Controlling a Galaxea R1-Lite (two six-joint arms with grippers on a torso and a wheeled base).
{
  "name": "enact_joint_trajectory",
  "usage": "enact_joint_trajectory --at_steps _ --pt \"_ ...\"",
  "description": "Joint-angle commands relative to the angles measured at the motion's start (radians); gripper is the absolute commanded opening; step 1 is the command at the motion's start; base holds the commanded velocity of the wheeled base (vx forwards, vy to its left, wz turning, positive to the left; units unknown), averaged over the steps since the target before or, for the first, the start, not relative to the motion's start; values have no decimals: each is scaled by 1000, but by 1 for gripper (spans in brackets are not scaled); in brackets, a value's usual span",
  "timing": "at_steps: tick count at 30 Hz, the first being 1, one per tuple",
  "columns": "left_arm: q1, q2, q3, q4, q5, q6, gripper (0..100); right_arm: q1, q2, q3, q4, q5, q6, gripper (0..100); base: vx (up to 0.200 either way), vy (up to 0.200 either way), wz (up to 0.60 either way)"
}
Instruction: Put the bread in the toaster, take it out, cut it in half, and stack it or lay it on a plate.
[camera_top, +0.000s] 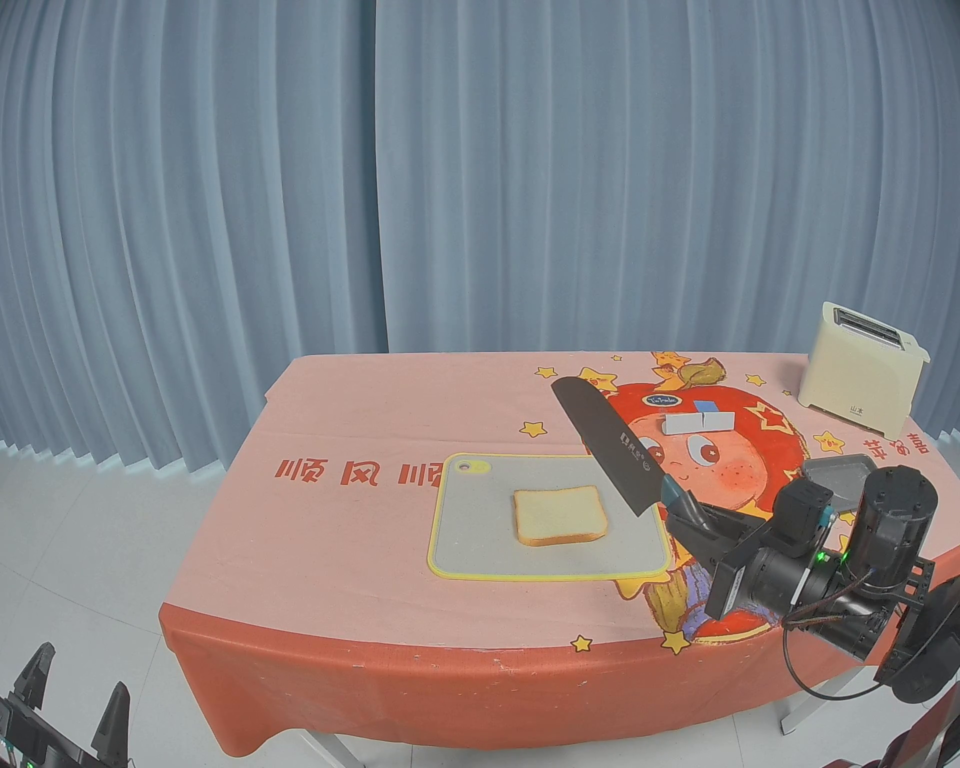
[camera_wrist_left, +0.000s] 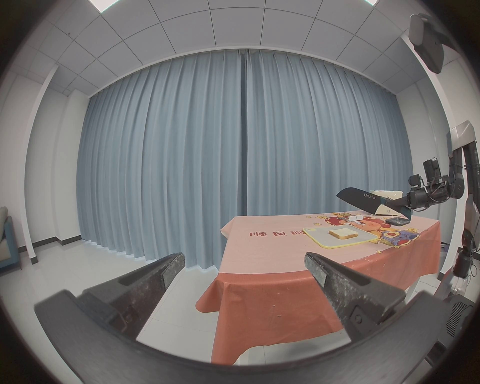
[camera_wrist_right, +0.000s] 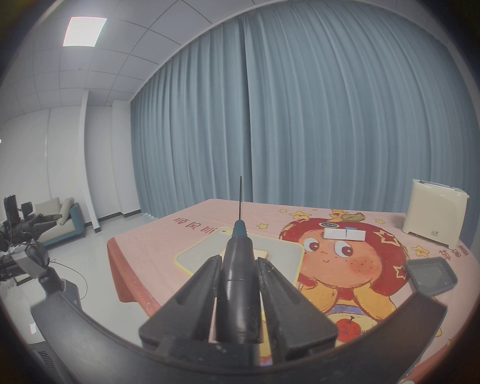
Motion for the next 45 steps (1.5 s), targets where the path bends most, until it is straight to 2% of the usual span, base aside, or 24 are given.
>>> enact_joint_trajectory --at_steps 1,5,7,9,10,12,15,18,20,23,29,32,36,39,45 --pt "1 0 18 0 0 0 100 9 -17 -1 1 1 -2 0 0 0 0" --pt "1 0 18 0 0 -1 100 0 -34 -9 0 27 -1 0 0 0 0" --pt "1 0 18 0 0 0 100 -5 -34 -20 0 65 1 0 0 0 0" --pt "1 0 18 0 0 0 100 -11 -34 -21 0 84 13 0 0 0 0" --pt "1 0 18 0 0 0 100 -17 -34 -29 0 95 41 0 0 0 0" --pt "1 0 18 0 0 0 100 -11 -34 -43 0 93 59 0 0 0 0" --pt "-1 0 18 0 -3 2 100 -9 -25 -103 23 96 58 0 0 0 0" --pt "-2 0 18 1 -4 2 100 -19 -17 -176 63 124 53 0 0 0 0" --pt "-2 0 18 1 -3 2 100 -20 -25 -282 204 139 44 0 0 0 0" --pt "-1 0 18 0 -3 2 100 -19 -35 -337 322 139 47 0 0 0 0" --pt "-2 0 18 -5 0 2 100 -5 -72 -277 359 118 41 0 0 0 0" --pt "-2 0 18 -5 2 2 100 -9 -74 -273 362 82 39 0 0 0 0" --pt "-1 0 18 -5 5 -1 100 7 -68 -270 362 6 38 0 0 0 0" --pt "-1 2 18 -5 5 0 100 38 -69 -259 362 6 41 0 0 0 0" --pt "-1 2 18 -5 3 0 100 40 -54 -225 363 18 39 0 0 0 0"
